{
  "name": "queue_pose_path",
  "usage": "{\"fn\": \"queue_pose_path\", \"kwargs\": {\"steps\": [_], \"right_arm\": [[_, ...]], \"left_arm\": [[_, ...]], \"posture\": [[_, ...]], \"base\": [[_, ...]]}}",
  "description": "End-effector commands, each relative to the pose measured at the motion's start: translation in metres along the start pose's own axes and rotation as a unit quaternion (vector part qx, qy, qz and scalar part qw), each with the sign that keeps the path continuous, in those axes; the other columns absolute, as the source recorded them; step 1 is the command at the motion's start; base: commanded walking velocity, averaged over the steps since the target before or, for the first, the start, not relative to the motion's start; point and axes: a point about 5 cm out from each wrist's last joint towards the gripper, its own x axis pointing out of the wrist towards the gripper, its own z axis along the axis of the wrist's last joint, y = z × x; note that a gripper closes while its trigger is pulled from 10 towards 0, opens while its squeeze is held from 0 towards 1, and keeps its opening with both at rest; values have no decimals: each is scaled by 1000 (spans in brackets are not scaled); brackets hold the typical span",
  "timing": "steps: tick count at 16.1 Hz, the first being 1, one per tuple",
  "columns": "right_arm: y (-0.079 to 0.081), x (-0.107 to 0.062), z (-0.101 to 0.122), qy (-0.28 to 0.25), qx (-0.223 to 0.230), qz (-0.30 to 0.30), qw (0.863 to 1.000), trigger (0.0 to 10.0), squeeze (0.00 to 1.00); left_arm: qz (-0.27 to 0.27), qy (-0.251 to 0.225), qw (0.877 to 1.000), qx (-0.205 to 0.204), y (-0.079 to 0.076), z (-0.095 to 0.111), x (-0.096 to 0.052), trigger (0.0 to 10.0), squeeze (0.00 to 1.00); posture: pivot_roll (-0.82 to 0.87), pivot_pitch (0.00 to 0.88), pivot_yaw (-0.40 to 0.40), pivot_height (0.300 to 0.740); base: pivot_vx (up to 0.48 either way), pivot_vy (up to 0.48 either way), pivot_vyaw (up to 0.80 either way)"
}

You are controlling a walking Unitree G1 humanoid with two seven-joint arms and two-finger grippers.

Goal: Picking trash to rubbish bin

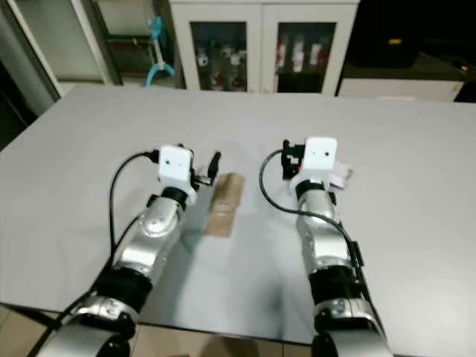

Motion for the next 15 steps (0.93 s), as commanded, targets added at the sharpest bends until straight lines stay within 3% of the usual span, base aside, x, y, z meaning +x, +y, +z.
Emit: {"fn": "queue_pose_path", "kwargs": {"steps": [1,7,15], "right_arm": [[9,1,0,3,2,13,1000,10000,0],[9,0,-1,5,2,16,1000,10000,0],[10,-2,-4,8,2,17,1000,10000,0]], "left_arm": [[5,3,1000,-1,4,-2,-2,10000,0],[4,6,1000,3,3,-3,-2,10000,0],[8,5,1000,10,6,-2,-2,10000,0]], "posture": [[32,17,41,740],[33,12,42,740],[33,0,47,740]], "base": [[0,0,0],[0,0,0],[0,-284,0]]}}
